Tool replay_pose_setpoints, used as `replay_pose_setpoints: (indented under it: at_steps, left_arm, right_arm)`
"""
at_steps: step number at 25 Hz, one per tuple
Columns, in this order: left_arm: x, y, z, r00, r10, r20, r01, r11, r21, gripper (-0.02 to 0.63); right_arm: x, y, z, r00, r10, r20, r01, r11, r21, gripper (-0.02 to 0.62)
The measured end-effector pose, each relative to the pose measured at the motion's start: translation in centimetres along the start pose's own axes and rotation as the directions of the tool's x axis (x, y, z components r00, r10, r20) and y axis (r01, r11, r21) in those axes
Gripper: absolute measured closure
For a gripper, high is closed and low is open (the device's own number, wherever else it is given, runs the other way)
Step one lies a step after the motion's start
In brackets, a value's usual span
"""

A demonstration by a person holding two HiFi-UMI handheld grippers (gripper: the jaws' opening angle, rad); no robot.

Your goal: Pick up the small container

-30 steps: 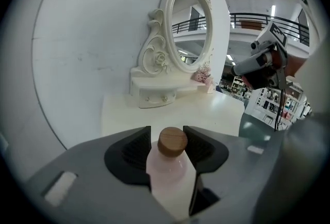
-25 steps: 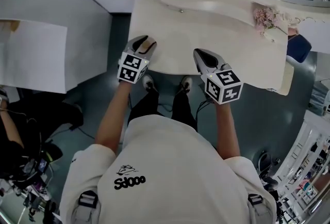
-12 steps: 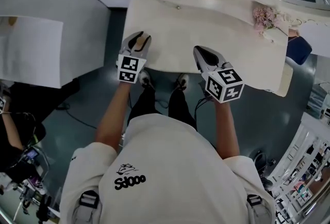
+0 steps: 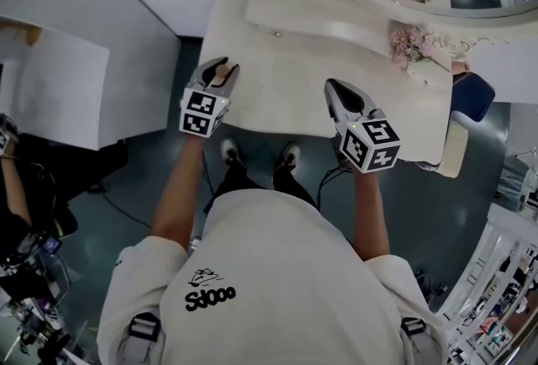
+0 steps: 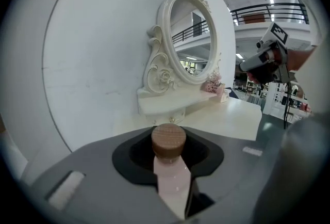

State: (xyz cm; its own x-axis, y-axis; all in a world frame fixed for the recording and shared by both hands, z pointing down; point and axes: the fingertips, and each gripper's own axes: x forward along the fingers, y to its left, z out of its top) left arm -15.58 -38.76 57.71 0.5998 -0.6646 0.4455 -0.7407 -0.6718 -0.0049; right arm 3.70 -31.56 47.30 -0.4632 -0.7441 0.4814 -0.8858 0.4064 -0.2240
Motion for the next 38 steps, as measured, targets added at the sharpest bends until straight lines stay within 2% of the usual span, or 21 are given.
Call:
replay_pose_setpoints:
  at_steps: [3,9,18,28,38]
  left_arm:
    - [-0.5,-0.7,3.6,1.0,-0.025,0.014,0.025,1.0,0.011,0.477]
    - [-2.0,-2.1,11.4,0.992,-0.061,0.111,0.057,0.998,0.034,0.476]
    - [-5.9,-5.5,19.5,0.967,-0.124,0.224,0.091,0.984,0.153,0.477]
    - [-10.2,-6.7,24.1,0.944,-0.124,0.306,0.056,0.974,0.22,0.477]
    - [-12.9,-7.4,25.8,0.931,-0.117,0.345,0.03,0.968,0.249,0.477]
  right_arm:
    - [-0.5,-0.1,2.1,0.999,0.017,0.04,-0.015,0.999,-0.044,0.594]
    - [-1.6,-0.1,6.7,0.992,0.033,0.126,-0.015,0.989,-0.144,0.594]
    - [-2.9,0.1,10.9,0.98,0.037,0.198,0.017,0.964,-0.267,0.594]
    - [-4.0,2.2,13.7,0.965,0.064,0.254,0.046,0.913,-0.405,0.594]
    - [-5.3,4.0,14.6,0.963,0.08,0.258,0.048,0.89,-0.454,0.594]
